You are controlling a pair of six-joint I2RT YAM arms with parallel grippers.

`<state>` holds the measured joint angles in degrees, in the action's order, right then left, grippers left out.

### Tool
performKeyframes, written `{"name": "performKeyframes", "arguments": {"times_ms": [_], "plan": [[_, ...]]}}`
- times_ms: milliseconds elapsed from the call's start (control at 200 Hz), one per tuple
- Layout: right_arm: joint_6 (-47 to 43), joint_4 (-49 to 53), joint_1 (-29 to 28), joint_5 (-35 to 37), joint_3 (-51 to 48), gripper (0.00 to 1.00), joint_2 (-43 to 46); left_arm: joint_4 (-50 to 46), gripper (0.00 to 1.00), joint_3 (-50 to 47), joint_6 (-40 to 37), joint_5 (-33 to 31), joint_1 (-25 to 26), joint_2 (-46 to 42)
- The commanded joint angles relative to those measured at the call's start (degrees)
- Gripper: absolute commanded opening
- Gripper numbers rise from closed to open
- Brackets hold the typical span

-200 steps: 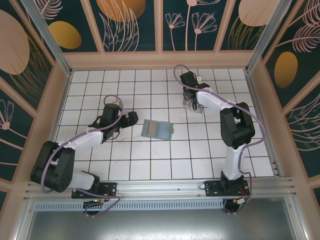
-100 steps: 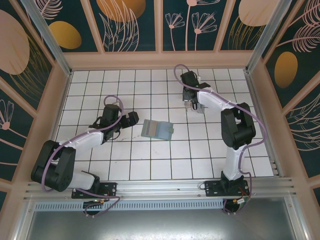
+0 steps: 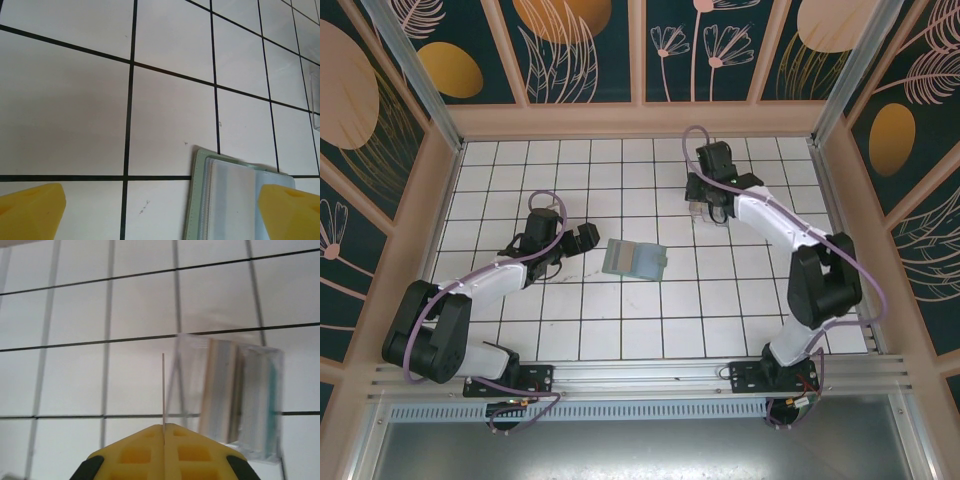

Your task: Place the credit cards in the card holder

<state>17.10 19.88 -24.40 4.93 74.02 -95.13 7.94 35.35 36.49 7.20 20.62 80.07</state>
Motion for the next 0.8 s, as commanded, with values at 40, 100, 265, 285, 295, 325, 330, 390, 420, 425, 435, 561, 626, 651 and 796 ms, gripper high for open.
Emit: {"name": "performKeyframes", "arguments": {"times_ms": [40, 100, 265, 285, 295, 325, 330, 390, 420, 425, 435, 561, 626, 651, 796], "plan": [[0.6, -8.0, 0.3, -14.8, -6.7, 0.0, 5.8, 4.3, 0.99, 0.6, 0.0, 7.9, -0.1, 1.0], [2.3, -11.3, 0.3, -20.5, -10.1, 0.0, 7.5, 9.2, 0.99, -0.6, 1.2, 14.6, 0.0, 2.7], [16.4, -27.3, -1.3, -31.6, -23.6, 0.0, 11.6, 18.8, 0.99, -2.7, 5.8, 23.8, 0.0, 6.8], [18.4, -29.7, -1.9, -32.0, -25.4, 0.0, 11.9, 19.4, 0.99, -2.9, 6.0, 24.1, 0.0, 7.1], [19.2, -30.8, -2.2, -32.1, -26.3, 0.0, 12.0, 19.5, 0.99, -2.9, 6.0, 24.2, 0.0, 7.2], [21.6, -33.9, -3.3, -32.4, -28.5, 0.0, 12.2, 19.6, 0.99, -2.8, 5.9, 24.7, -0.1, 7.6], [22.0, -34.4, -3.5, -32.4, -28.9, 0.0, 12.1, 19.6, 0.99, -2.8, 5.9, 24.8, -0.1, 7.6], [23.4, -38.5, -6.4, -32.8, -31.3, 0.0, 10.9, 19.4, 0.99, -2.3, 5.0, 26.7, -0.1, 8.5], [24.0, -38.9, -7.1, -32.1, -31.6, 0.0, 9.8, 19.2, 0.99, -2.1, 4.8, 27.6, 0.0, 8.9], [24.1, -38.9, -7.5, -32.0, -31.6, 0.0, 9.7, 19.1, 0.99, -2.1, 4.7, 27.7, 0.0, 8.9], [24.4, -39.2, -7.9, -31.9, -31.6, 0.0, 9.3, 19.1, 0.99, -2.1, 4.7, 27.9, 0.0, 9.0], [27.5, -43.5, -9.2, -33.3, -33.6, 0.0, 5.9, 19.3, 0.99, -2.3, 4.7, 28.0, 0.0, 10.6], [29.3, -44.6, -9.2, -34.1, -34.0, 0.0, 4.3, 19.1, 0.99, -2.3, 4.9, 27.9, -0.1, 11.2], [29.7, -44.6, -9.3, -34.5, -34.0, 0.0, 3.7, 18.9, 0.99, -2.4, 4.9, 27.6, -0.1, 11.5], [28.5, -43.0, -9.2, -33.3, -34.4, 0.0, 2.6, 18.9, 0.99, -2.6, 5.5, 27.0, -0.1, 13.3]]}}
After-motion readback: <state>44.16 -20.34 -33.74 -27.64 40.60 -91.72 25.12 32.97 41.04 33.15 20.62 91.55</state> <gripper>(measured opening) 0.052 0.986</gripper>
